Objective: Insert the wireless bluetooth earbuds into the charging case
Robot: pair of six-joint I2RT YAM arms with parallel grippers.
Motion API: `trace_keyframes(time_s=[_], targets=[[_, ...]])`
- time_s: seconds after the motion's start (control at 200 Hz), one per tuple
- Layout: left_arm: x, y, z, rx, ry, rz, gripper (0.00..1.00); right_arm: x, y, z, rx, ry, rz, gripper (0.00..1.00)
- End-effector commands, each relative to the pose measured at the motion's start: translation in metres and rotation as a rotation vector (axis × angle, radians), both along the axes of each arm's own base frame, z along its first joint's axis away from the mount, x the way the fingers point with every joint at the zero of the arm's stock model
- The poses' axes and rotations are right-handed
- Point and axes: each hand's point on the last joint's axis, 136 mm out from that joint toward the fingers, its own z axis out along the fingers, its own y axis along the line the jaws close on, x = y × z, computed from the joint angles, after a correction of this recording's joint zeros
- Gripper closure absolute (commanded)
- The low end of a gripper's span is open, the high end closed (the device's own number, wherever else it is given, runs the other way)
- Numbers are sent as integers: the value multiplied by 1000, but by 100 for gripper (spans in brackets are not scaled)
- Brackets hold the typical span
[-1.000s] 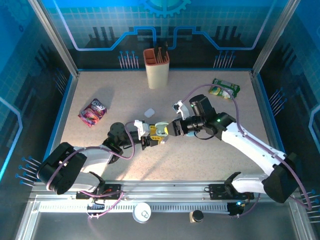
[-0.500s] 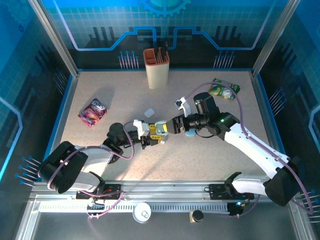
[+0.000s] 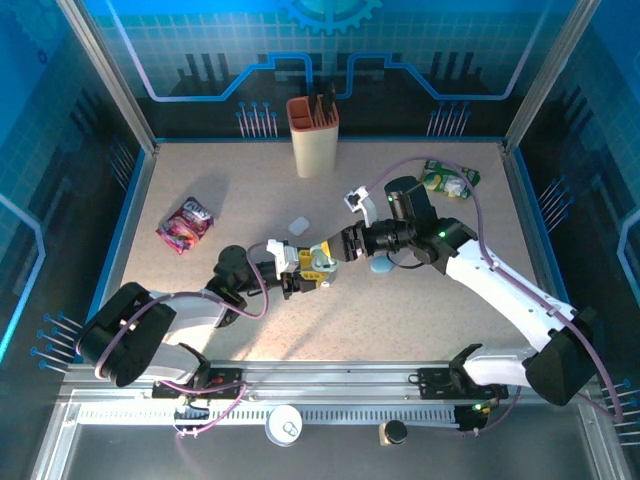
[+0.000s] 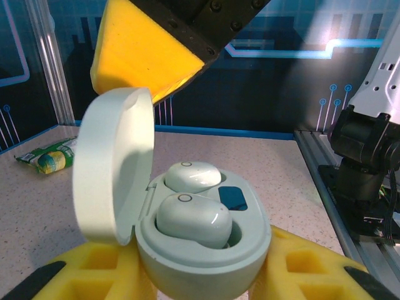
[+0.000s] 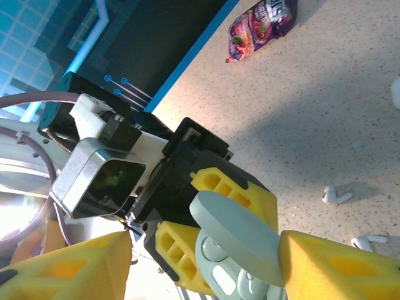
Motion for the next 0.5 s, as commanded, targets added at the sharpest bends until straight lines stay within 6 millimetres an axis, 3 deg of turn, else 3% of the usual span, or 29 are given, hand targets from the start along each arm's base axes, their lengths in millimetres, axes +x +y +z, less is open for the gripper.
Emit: trace_keyframes(time_s=[0.0, 0.145, 0.265, 0.365, 0.495], targets=[[1, -3, 5, -12, 2, -4, 66, -14, 2, 3, 42, 16, 52, 37], [3, -2, 6, -13, 5, 6, 66, -20, -2, 2, 47, 17, 48, 38], [3, -3, 8, -20, 2, 6, 66, -12, -10, 4, 48, 21, -29, 35], [4, -2, 12, -34, -8, 13, 66, -2, -21, 0, 67, 97, -122, 26], [7, -1, 19, -56, -24, 30, 66, -5, -22, -11, 104, 239, -153, 24]])
